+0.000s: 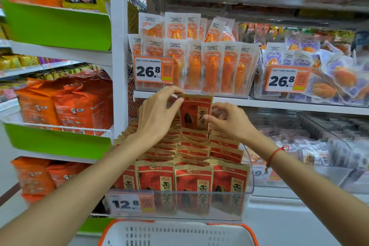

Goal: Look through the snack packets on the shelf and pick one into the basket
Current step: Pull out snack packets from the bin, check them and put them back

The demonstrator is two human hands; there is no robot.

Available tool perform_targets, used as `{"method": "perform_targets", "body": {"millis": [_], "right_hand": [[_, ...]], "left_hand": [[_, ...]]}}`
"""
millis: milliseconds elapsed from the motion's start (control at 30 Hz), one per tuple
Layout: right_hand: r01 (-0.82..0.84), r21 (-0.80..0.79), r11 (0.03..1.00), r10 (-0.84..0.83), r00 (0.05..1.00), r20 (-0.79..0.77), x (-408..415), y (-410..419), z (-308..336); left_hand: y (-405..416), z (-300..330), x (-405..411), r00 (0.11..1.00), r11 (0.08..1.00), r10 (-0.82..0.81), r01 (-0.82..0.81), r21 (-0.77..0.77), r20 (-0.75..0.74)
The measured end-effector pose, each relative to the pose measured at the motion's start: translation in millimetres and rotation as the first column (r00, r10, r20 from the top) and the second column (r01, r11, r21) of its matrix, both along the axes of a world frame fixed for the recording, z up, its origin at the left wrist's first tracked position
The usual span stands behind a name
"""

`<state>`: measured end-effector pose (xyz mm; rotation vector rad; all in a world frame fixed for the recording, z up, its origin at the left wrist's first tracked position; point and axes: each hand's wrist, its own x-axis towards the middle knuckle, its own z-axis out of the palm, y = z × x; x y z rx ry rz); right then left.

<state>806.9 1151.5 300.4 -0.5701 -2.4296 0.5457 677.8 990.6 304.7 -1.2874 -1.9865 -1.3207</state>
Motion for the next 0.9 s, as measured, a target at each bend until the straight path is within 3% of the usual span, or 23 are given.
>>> {"method": "perform_targets", "body": {"millis": [200, 333, 467, 600, 767, 900], "right_hand": [[-0.113, 0.020, 0.993, 0.109, 0.885, -0.454, 28.8, -56.8, 14.4], [-0.192, -0.022, 0.981, 0.145, 0.805, -0.576, 50.7, -97.6, 7.4], [-0.368, -0.297, 0.881, 0.153, 0.817, -0.557, 65.4, -124.6, -11.7], [-0.418, -0.512, 0.750, 0.134, 0.854, -0.502, 70.9, -144.0, -53.1], [-0.340, -0.602, 0.723, 0.158, 0.929, -0.335, 76.4, -159.7, -88.2], [-0.274, -0.593, 0.758, 0.114, 0.949, -0.294, 70.0, -166.0, -95.8]], "left_hand": [[-40.9, 21.1, 36.3, 0.947, 0.943, -0.220, 0.144, 0.300, 0.235], [-72.9, 1.5, 65.6, 0.878, 0.922, -0.310, 0.185, 0.339, 0.364], [-98.4, -31.9, 79.9, 0.838, 0.933, -0.322, 0.202, 0.298, 0.441], [-123.9, -68.8, 83.8, 0.784, 0.935, -0.349, 0.257, 0.244, 0.513], [-145.3, -94.4, 73.1, 0.673, 0.938, -0.309, 0.333, 0.097, 0.673], [-142.7, -107.3, 78.4, 0.690, 0.939, -0.242, 0.344, -0.015, 0.682]]}}
